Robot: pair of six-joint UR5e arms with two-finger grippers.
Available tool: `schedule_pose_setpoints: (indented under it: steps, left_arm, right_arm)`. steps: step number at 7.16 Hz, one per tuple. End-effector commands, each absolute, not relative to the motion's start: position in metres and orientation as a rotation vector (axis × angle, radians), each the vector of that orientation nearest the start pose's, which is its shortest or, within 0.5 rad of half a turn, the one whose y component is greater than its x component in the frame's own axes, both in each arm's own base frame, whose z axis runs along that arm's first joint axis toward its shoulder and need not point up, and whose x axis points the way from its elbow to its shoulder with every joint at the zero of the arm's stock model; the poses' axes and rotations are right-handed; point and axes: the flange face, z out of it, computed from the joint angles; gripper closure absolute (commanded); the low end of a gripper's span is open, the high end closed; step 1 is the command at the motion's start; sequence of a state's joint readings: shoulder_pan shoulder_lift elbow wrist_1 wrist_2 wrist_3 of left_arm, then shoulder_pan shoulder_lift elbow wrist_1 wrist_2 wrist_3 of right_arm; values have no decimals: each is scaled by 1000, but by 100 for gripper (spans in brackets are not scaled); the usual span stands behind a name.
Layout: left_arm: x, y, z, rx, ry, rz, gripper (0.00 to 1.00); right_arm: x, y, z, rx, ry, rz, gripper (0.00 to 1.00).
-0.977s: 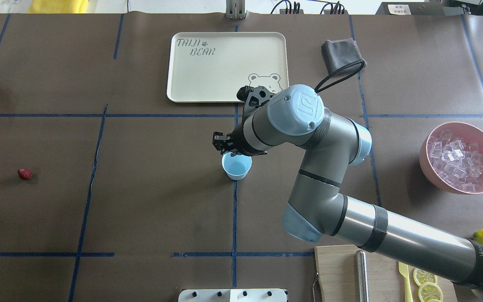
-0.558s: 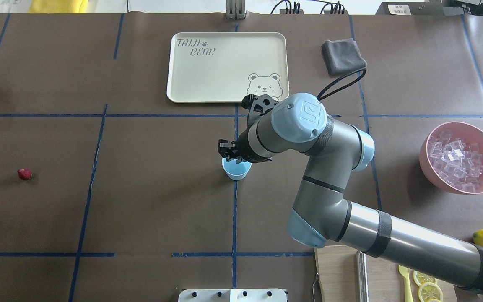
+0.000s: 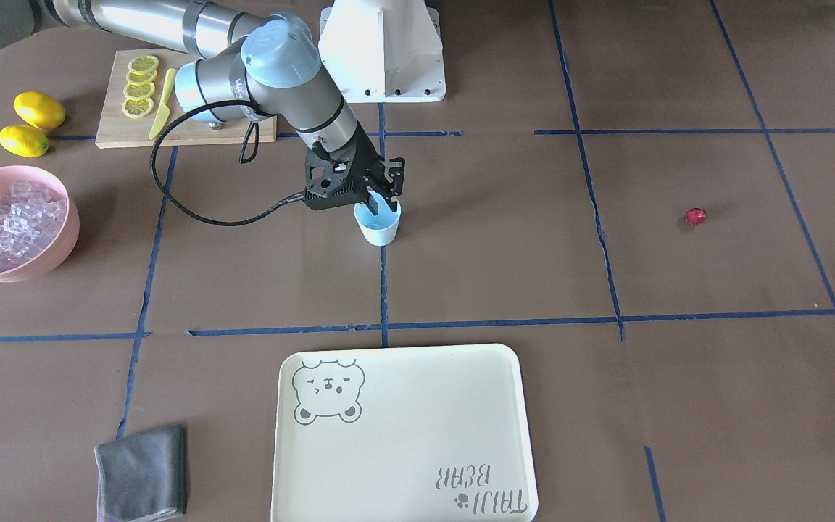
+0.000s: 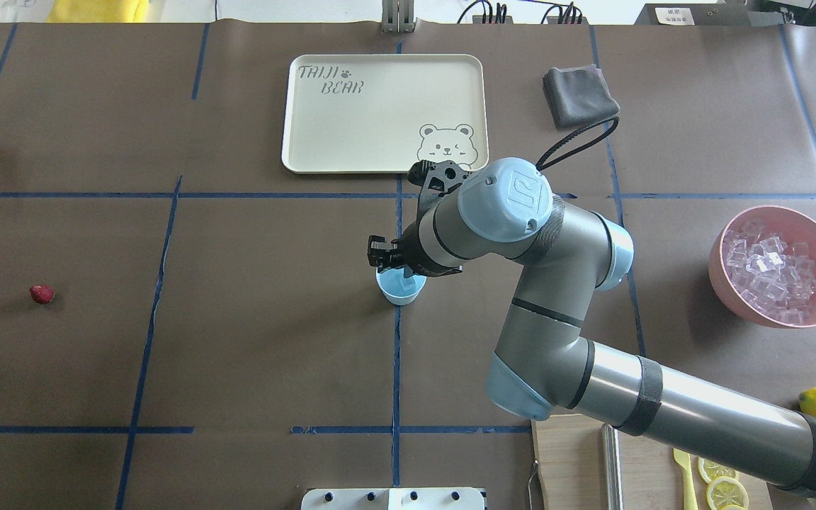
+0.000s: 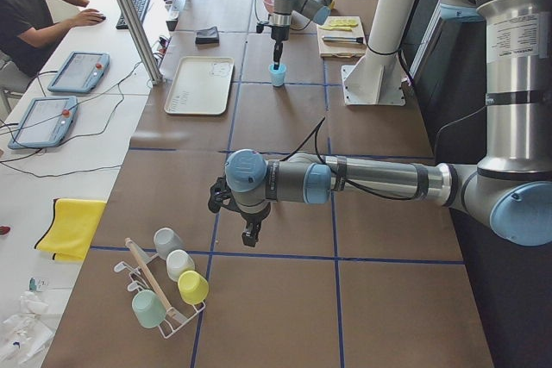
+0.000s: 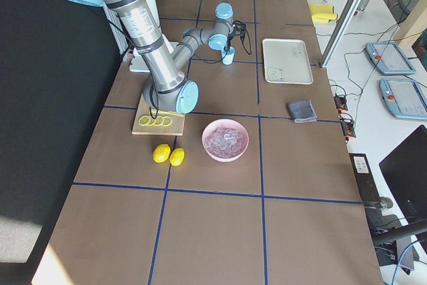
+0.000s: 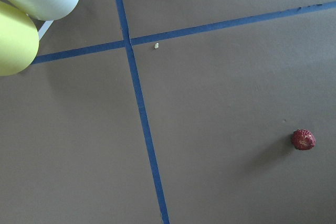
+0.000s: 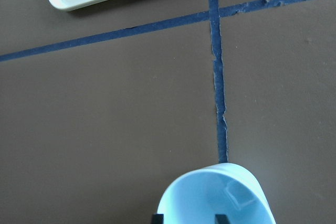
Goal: Put ice and strawberries in cup
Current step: 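Open the right gripper to drop the ice cube into the cup, then move the right gripper back over the pink bowl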
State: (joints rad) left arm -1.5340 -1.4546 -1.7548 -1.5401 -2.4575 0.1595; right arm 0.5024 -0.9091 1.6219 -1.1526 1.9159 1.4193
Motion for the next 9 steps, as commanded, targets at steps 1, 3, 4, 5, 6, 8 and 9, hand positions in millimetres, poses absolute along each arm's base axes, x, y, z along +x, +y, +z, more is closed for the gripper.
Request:
schedule_pose_setpoints:
  steps: [1, 3, 4, 5, 6, 8, 9]
  left_arm:
    - [-40, -446, 617, 90, 884, 200, 0]
    - [-40, -446, 617, 89, 884, 200, 0]
    - [-40, -446, 617, 90, 884, 200, 0]
    - [-40, -446, 617, 90, 884, 200, 0]
    - [-40, -446, 617, 90, 884, 200, 0]
    - [-40, -446, 617, 89, 884, 200, 0]
    - [-40, -446, 617, 89, 884, 200, 0]
  right_arm:
    - [-517, -401, 186, 77, -1189, 109, 32]
    - [-420, -406, 216, 23, -1157, 148, 17]
    - [-368, -423, 247, -17, -1136, 192, 15]
    - [-324, -440, 278, -16, -1109, 214, 12]
    - [-285, -435, 330, 29, -1043, 151, 11]
    - [-219, -415, 409, 107, -925, 9, 10]
    - [-199, -404, 446, 104, -867, -25, 10]
